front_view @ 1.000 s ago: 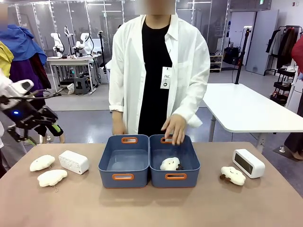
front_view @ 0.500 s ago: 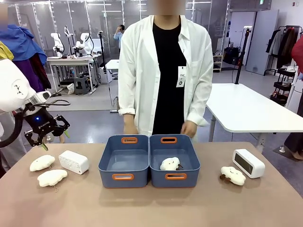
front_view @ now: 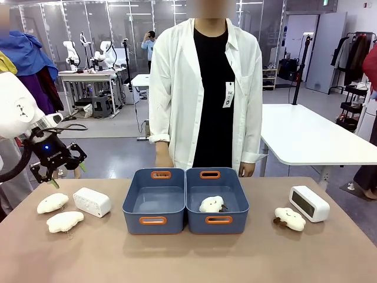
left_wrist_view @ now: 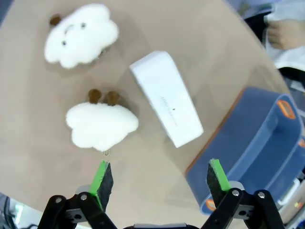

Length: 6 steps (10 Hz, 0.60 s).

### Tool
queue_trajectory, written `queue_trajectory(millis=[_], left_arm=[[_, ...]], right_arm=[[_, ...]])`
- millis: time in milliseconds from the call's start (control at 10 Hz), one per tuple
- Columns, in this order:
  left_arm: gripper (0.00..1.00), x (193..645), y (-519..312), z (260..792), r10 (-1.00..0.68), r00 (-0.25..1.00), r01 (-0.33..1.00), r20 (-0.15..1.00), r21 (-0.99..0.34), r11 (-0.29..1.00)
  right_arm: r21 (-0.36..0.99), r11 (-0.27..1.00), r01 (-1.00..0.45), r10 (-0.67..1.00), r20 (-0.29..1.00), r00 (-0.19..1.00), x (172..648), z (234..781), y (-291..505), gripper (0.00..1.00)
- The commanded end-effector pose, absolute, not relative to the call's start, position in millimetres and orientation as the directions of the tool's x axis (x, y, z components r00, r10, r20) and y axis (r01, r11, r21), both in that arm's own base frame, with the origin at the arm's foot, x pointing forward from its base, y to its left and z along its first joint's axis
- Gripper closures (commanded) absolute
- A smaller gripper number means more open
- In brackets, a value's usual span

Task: Sort the digital clocks into the basket.
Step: Pick up the Digital clock from the table and place it into the empty Plastic storage basket.

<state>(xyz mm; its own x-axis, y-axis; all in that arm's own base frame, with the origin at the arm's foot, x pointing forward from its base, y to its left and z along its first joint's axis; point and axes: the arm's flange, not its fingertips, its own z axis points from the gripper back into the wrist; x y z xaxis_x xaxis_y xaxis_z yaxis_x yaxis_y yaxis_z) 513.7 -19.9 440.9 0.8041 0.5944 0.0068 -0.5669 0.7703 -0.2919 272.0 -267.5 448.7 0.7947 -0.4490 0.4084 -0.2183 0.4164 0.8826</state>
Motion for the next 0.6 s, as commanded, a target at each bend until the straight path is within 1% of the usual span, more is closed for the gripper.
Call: queue_trajectory(millis=[0,100,200,300,500], left_arm=[[0.00,541.1,-38.6,432.6,0.692,0.715,-0.698,-0.101,-0.167,0.696],[0.00,552.9,-44.1,424.1,0.745,0.657,-0.753,-0.112,-0.131,0.645],[0.00,567.2,-50.1,413.4,0.761,0.635,-0.773,-0.135,-0.120,0.623],[0.00,579.8,-53.7,403.9,0.796,0.592,-0.806,-0.130,-0.102,0.583],[0.00,603.4,-60.6,387.3,0.816,0.557,-0.831,-0.156,-0.094,0.549]], right_arm=[[0.880,0.412,-0.237,-0.452,0.423,0.785,270.7,450.9,-267.4,0.00],[0.880,0.412,-0.237,-0.452,0.423,0.785,270.7,450.9,-267.4,0.00],[0.880,0.412,-0.237,-0.452,0.423,0.785,270.7,450.9,-267.4,0.00],[0.880,0.412,-0.237,-0.452,0.423,0.785,270.7,450.9,-267.4,0.00],[0.880,0.412,-0.237,-0.452,0.423,0.785,270.7,450.9,-267.4,0.00]])
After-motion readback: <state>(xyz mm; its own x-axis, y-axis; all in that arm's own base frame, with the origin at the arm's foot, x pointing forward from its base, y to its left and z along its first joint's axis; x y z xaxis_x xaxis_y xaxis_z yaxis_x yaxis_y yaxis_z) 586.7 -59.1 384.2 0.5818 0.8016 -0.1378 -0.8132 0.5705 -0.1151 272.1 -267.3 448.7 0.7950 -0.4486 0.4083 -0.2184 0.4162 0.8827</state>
